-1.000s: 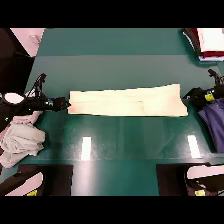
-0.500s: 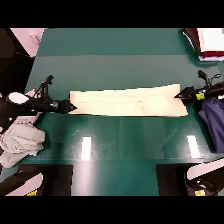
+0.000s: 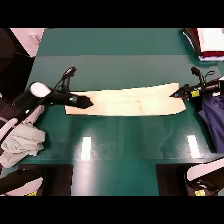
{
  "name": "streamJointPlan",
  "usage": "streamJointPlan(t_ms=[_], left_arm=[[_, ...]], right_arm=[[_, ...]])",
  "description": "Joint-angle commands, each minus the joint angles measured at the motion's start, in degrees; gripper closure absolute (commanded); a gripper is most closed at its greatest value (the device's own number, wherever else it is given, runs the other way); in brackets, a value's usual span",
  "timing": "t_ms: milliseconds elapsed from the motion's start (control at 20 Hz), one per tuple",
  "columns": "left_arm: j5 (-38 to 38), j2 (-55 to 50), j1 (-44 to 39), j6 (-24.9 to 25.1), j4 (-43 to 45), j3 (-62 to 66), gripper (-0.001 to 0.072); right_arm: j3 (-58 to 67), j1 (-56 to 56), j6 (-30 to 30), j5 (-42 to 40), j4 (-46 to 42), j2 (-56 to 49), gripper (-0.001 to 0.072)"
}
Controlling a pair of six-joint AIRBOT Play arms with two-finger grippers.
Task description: Fold the shirts.
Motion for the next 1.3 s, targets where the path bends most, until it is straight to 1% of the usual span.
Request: streamJointPlan(t_ms=[0,100,150,250,300,400,500,600,700,900,1100,1250], left_arm=[[0.35,-8.37,-6.43,-1.36,3.5,11.76,0.0684],[0.33,-15.98,-8.72,-1.36,3.63,18.88,0.0684],[0.35,-19.76,-9.57,-1.42,3.63,22.43,0.0684],[-0.31,-27.34,-11.19,-2.73,3.54,29.38,0.0684],[-0.68,-30.23,-11.87,-2.71,3.56,31.85,0.0684],[-1.55,-35.17,-13.03,-2.75,3.56,36.02,0.0684],[-2.05,-38.01,-13.42,-2.86,3.17,38.45,0.0684],[-1.7,-38.84,-13.51,-4.04,3.52,38.82,0.0684],[-0.68,-38.84,-13.49,-4.17,3.67,38.82,0.0684],[-1.01,-38.75,-12.37,-4.2,3.78,38.82,0.0684],[-6.93,-37.35,-7.34,-4.07,3.85,39.06,0.0685],[-10.62,-32.7,-1.53,-2.4,6.19,39.04,0.0685]], right_arm=[[0.07,1.53,2.34,0.9,1.77,5.49,0.069],[0.11,3.58,4.46,1.07,2.23,10.25,0.069],[0.11,4.81,6.29,1.11,2.21,12.52,0.0691],[0.31,7.61,11.87,1.03,2.78,16.96,0.0691],[1.38,9.22,13.25,1.57,4.28,18.51,0.0692],[6.01,12.85,16.39,2.62,5.16,20.22,0.0692],[12.13,17.22,19.74,3.06,4.98,20.31,0.0691],[17.11,21.4,21.35,2.75,4.92,20.26,0.0692],[22.16,25.31,23.23,2.97,4.9,18.93,0.0691],[31.41,31.93,25.22,3.15,4.48,13.49,0.0692],[39.45,36.76,25.33,2.84,4.52,6.95,0.0692],[37.9,39.82,25.03,-0.7,4.66,4.63,0.0691]])
